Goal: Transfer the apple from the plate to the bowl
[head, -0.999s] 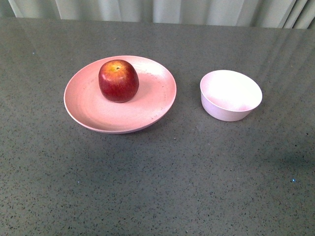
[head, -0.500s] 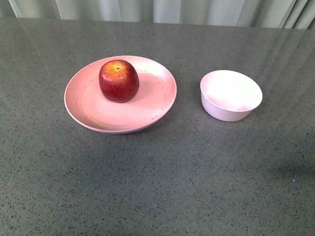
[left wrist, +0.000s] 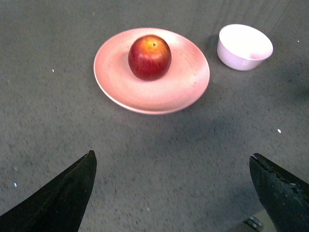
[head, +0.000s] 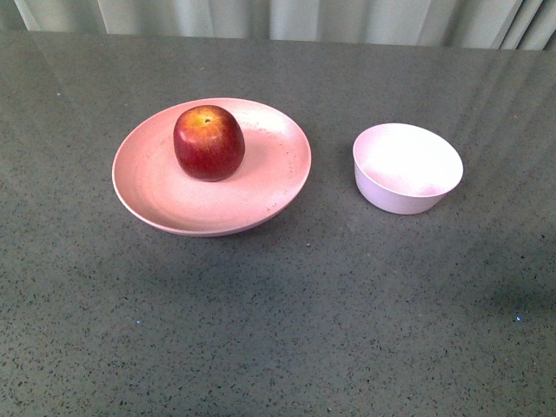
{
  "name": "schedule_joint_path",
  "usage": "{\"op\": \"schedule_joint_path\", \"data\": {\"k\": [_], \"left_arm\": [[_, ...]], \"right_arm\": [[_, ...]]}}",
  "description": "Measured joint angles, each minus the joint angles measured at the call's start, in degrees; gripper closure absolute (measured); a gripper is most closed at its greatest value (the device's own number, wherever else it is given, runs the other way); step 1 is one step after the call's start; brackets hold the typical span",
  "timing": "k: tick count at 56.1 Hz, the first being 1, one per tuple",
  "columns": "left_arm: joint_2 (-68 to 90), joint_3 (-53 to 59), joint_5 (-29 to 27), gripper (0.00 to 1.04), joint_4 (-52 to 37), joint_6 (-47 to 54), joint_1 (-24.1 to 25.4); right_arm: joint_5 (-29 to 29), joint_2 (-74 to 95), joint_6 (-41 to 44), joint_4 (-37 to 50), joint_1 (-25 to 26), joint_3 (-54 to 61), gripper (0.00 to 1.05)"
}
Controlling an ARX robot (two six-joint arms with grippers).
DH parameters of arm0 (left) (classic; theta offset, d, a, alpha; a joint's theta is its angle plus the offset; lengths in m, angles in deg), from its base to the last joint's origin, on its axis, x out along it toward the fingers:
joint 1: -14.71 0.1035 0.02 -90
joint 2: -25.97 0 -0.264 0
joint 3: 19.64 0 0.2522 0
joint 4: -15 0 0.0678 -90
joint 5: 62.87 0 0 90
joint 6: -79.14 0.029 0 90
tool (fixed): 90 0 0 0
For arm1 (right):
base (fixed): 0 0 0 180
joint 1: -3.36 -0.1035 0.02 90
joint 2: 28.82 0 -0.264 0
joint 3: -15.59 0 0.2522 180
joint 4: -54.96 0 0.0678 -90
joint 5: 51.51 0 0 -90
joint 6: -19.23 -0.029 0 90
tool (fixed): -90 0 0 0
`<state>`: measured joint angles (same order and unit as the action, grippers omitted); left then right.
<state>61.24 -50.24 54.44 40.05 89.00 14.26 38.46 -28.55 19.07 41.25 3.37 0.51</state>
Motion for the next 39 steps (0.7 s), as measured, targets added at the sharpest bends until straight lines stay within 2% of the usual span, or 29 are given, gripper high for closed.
{"op": "schedule_joint_path", "data": {"k": [3,19,29,39], "left_arm": [[3.9,-1.2,-1.0,0.09,-3.9,-0.4,-1.4],[27.9,-9.2,-6.6,0.09,-24.2,-4.6,-8.7],[39.1,-14.6,-6.9,0.09,-28.2,-6.6,-11.4],[46.9,-18.4,-9.4,0.09,-30.7,-7.2,-13.3]], "right_arm": [[0.0,0.0,0.0,0.0,0.0,0.0,0.07],[0.0,0.0,0.0,0.0,0.0,0.0,0.09],[0.0,0.0,0.0,0.0,0.0,0.0,0.09],[0.0,0.0,0.0,0.0,0.0,0.0,0.09]]}}
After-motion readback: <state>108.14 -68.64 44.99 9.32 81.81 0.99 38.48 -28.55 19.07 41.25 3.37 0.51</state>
